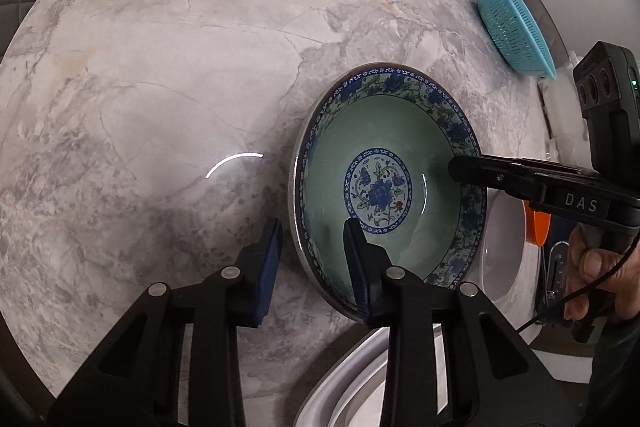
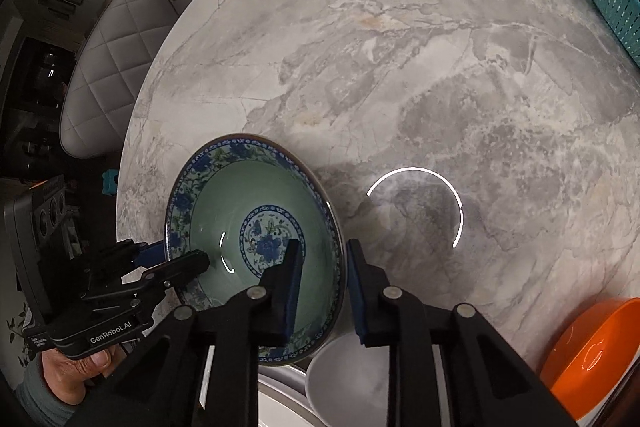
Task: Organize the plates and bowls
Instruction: 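Move both grippers to the blue-patterned bowl and close on its rim, then carry the blue-patterned bowl beside the dark appliance and open both grippers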
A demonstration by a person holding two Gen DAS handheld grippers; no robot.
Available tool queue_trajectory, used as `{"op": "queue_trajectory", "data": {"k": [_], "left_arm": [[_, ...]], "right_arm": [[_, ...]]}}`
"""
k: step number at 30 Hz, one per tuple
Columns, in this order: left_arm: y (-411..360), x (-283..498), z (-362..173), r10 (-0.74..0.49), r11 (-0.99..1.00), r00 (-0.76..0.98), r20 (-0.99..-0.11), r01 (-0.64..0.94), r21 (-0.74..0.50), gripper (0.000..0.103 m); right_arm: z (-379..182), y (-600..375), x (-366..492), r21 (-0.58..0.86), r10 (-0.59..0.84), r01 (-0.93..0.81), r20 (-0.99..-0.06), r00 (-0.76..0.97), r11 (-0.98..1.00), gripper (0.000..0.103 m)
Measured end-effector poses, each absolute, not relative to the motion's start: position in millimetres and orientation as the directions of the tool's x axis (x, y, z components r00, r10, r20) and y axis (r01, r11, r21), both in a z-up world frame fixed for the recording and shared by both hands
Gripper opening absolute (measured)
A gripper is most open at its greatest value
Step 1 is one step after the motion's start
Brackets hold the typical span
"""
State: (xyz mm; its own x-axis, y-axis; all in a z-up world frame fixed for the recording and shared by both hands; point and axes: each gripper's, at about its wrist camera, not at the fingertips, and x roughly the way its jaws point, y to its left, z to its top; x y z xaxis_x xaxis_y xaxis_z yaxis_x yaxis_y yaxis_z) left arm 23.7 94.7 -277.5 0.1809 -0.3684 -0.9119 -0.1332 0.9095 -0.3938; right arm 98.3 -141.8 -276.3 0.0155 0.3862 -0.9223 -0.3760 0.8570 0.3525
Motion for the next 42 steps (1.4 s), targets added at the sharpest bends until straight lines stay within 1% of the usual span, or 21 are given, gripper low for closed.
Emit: {"op": "queue_trajectory", "data": {"k": [1, 3, 8, 13, 18, 22, 28, 32, 34, 37, 42], "left_arm": [[93.0, 25.1, -279.8, -0.375, 0.908, 0.174, -0.910, -0.130, -0.399, 0.019], [89.4, 26.8, -283.3, -0.365, 0.914, 0.168, -0.916, -0.124, -0.387, 0.018], [89.3, 29.3, -285.5, -0.364, 0.912, 0.167, -0.916, -0.134, -0.387, 0.015], [92.0, 28.0, -265.7, -0.360, 0.915, 0.189, -0.914, -0.121, -0.386, 0.015], [81.5, 26.0, -230.2, -0.367, 0.919, 0.229, -0.902, -0.060, -0.389, 0.015], [61.1, 18.4, -198.2, -0.409, 0.908, 0.244, -0.879, 0.018, -0.418, 0.015], [-3.4, -3.9, -158.9, -0.479, 0.875, 0.229, -0.848, 0.201, -0.440, 0.015], [-56.6, -29.1, -153.4, -0.521, 0.831, 0.165, -0.837, 0.323, -0.453, 0.015], [-83.6, -45.6, -157.6, -0.537, 0.805, 0.118, -0.836, 0.368, -0.465, 0.015], [-120.9, -66.0, -170.7, -0.528, 0.785, 0.072, -0.846, 0.421, -0.454, 0.015], [-178.3, -100.0, -206.7, -0.477, 0.780, 0.016, -0.879, 0.469, -0.415, 0.015]], "right_arm": [[-278.4, -141.0, 99.1, 0.350, 0.381, -0.376, -0.925, 0.009, 0.858, 0.017], [-282.2, -139.0, 100.1, 0.341, 0.370, -0.380, -0.929, 0.001, 0.860, 0.010], [-286.9, -135.6, 100.9, 0.349, 0.376, -0.374, -0.927, -0.002, 0.859, 0.010], [-279.6, -136.5, 96.9, 0.362, 0.394, -0.370, -0.919, 0.013, 0.856, 0.010], [-250.6, -149.5, 87.2, 0.372, 0.423, -0.368, -0.904, 0.066, 0.852, 0.010], [-217.7, -170.2, 70.1, 0.365, 0.437, -0.359, -0.888, 0.142, 0.859, 0.010], [-170.8, -229.5, 17.4, 0.365, 0.438, -0.276, -0.851, 0.289, 0.889, 0.010], [-157.1, -279.9, -35.6, 0.353, 0.396, -0.179, -0.834, 0.385, 0.918, 0.010], [-158.0, -304.2, -63.4, 0.350, 0.365, -0.115, -0.833, 0.416, 0.930, 0.010], [-166.6, -339.2, -103.4, 0.363, 0.334, -0.021, -0.831, 0.446, 0.932, 0.010], [-203.6, -381.1, -146.8, 0.359, 0.289, 0.089, -0.854, 0.432, 0.929, 0.010]]}}
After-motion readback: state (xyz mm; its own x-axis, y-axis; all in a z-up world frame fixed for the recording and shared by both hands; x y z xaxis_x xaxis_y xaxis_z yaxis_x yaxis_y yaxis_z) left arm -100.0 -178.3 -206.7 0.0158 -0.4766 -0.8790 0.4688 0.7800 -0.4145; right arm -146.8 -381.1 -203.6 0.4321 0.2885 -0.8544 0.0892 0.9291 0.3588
